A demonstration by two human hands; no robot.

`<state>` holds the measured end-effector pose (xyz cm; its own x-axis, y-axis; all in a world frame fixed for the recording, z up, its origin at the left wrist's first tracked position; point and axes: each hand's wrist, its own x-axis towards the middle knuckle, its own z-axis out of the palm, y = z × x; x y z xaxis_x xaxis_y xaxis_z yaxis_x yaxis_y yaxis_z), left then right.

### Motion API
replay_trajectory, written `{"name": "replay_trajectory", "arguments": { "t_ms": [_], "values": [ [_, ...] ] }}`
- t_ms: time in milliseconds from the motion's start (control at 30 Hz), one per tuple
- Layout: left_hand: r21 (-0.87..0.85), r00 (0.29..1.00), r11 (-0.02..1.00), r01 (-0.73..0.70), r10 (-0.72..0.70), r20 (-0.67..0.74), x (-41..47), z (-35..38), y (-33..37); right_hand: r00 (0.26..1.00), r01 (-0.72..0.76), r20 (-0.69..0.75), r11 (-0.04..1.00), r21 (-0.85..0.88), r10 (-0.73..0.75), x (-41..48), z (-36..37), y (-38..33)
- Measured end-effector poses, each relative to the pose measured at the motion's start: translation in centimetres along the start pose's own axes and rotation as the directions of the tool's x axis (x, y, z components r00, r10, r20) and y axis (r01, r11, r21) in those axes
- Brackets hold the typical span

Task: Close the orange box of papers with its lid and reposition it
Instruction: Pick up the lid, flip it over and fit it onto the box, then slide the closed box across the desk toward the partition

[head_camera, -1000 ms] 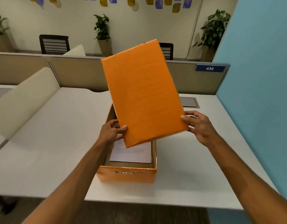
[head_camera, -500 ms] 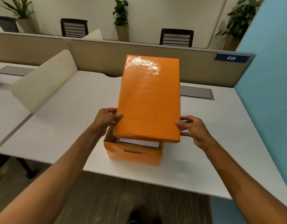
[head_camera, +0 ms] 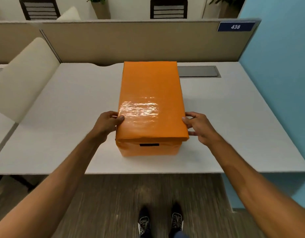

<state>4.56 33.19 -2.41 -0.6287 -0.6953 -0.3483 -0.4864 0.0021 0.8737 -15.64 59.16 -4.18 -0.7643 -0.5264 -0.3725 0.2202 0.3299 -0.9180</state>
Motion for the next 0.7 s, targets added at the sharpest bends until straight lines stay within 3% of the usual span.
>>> {"name": "replay_trajectory", "arguments": {
  "t_ms": [333, 700],
  "values": [
    [-0.014, 0.999, 1.000, -0.006, 0.007, 0.037, 0.6, -1.2, -1.3, 0.995, -0.078, -0.068, 0.997, -0.018, 0.077, 0.1, 2.4, 0.0],
    [-0.019, 0.994, 1.000, -0.014, 0.015, 0.107, 1.0, -1.2, -3.2, 0.989, -0.055, -0.141, 0.995, -0.078, 0.044, 0.1, 3.3, 1.0]
  ]
}}
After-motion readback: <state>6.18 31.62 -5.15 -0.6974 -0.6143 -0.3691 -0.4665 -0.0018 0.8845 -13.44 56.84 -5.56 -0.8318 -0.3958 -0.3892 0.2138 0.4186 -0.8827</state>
